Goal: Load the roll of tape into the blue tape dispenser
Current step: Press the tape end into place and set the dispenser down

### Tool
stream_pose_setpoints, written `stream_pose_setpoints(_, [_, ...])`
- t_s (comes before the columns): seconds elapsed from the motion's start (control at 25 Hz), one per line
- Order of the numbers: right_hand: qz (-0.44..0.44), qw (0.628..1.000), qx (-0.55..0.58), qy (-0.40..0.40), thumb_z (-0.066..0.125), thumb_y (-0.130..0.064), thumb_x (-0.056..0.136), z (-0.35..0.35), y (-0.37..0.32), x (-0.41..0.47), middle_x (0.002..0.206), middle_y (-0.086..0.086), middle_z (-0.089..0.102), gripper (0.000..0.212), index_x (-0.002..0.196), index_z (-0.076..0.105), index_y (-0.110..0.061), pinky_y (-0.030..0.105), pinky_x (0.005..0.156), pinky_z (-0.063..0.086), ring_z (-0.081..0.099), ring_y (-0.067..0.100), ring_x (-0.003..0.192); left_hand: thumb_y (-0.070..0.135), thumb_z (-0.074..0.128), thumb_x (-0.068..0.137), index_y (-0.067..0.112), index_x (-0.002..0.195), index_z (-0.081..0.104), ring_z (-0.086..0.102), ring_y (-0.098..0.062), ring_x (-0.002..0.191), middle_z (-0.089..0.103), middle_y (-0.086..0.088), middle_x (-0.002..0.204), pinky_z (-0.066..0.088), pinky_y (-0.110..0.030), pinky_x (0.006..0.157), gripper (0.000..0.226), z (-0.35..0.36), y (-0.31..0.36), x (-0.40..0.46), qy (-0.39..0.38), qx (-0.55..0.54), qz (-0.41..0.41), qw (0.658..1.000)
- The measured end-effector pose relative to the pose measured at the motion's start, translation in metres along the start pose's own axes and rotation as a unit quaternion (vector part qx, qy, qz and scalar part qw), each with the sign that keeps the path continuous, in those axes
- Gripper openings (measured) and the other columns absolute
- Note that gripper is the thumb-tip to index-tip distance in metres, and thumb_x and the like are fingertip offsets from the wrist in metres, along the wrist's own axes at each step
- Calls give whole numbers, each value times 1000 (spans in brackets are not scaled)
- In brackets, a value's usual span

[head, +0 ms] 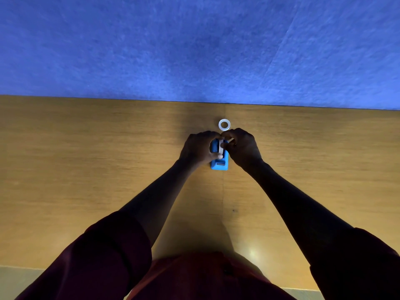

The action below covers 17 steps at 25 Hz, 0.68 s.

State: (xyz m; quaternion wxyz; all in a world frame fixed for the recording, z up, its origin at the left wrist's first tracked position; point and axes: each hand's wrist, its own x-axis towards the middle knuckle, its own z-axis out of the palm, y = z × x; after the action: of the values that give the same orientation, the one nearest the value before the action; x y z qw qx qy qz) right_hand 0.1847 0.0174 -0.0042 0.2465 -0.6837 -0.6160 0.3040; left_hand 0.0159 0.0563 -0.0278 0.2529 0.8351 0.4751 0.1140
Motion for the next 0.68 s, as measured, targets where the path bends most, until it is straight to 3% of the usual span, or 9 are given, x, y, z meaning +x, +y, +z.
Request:
stream_pose_setpoints(0.2, [-20, 999, -37, 0, 71, -11, 88, -1, -1, 5, 97, 1, 70, 3, 89, 72, -14, 19, 68, 50, 67, 11, 80, 41, 87, 73, 18, 121, 64, 68, -16, 102, 72, 0, 118, 57, -36, 86, 57, 0, 1, 0, -2, 5, 6, 1000])
stream_pose_setpoints(0.48, [-39, 994, -101, -18, 62, -8, 91, 1, -3, 10, 92, 8, 65, 6, 89, 68, -7, 19, 62, 40, 59, 15, 76, 42, 86, 74, 21, 122, 62, 67, -13, 104, 69, 3, 121, 56, -32, 85, 59, 1, -2, -4, -12, -29, -1, 1000])
stream_pose_setpoints(0.68, [-35, 995, -89, -13, 60, -5, 92, 0, -1, 7, 88, 7, 64, 8, 87, 65, -7, 25, 62, 46, 62, 19, 76, 42, 86, 75, 21, 124, 61, 66, -12, 104, 69, 3, 122, 52, -26, 82, 59, 3, -2, -3, -11, -32, -2, 999])
